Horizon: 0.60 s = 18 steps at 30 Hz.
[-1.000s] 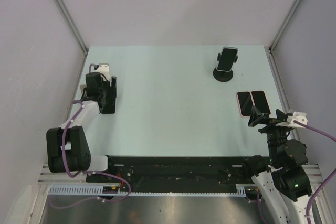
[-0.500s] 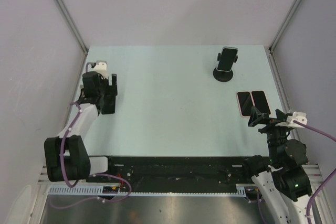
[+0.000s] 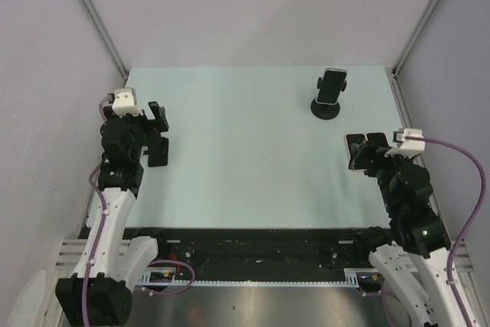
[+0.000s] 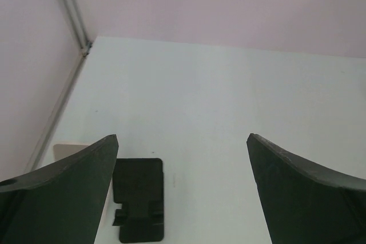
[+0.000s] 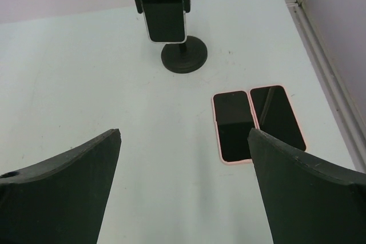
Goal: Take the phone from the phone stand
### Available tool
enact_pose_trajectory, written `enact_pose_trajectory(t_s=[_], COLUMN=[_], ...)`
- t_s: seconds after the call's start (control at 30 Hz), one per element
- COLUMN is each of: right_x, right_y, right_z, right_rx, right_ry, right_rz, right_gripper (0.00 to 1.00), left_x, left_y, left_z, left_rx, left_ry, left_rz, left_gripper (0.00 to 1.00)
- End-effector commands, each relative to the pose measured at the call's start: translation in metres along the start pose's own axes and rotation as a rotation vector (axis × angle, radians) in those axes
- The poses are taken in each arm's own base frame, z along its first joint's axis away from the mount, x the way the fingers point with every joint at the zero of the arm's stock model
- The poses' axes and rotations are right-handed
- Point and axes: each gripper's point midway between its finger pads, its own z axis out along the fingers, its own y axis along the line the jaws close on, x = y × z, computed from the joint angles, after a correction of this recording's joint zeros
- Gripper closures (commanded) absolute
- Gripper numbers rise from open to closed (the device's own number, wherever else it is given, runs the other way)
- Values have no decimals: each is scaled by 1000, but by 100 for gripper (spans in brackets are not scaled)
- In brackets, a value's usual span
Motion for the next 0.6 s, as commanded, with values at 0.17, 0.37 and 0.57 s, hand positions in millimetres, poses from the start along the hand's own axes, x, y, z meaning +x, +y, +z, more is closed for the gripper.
enact_pose_trajectory(t_s=[0.17, 0.37, 0.57], right_x=[-23, -40, -53], right_y=[51, 66, 62], right_z=[63, 126, 191], right_rx=[-99, -105, -109], right_ry=[120, 119, 75], right_rz=[33, 45, 50], right_gripper=[0, 0, 0], left_x=[13, 31, 26], left_y=[-90, -110, -126], left_z=[-50, -70, -80], left_rx=[309, 386, 447], left_ry=[-27, -30, -55], left_rz=[34, 71, 88], left_gripper=[0, 0, 0])
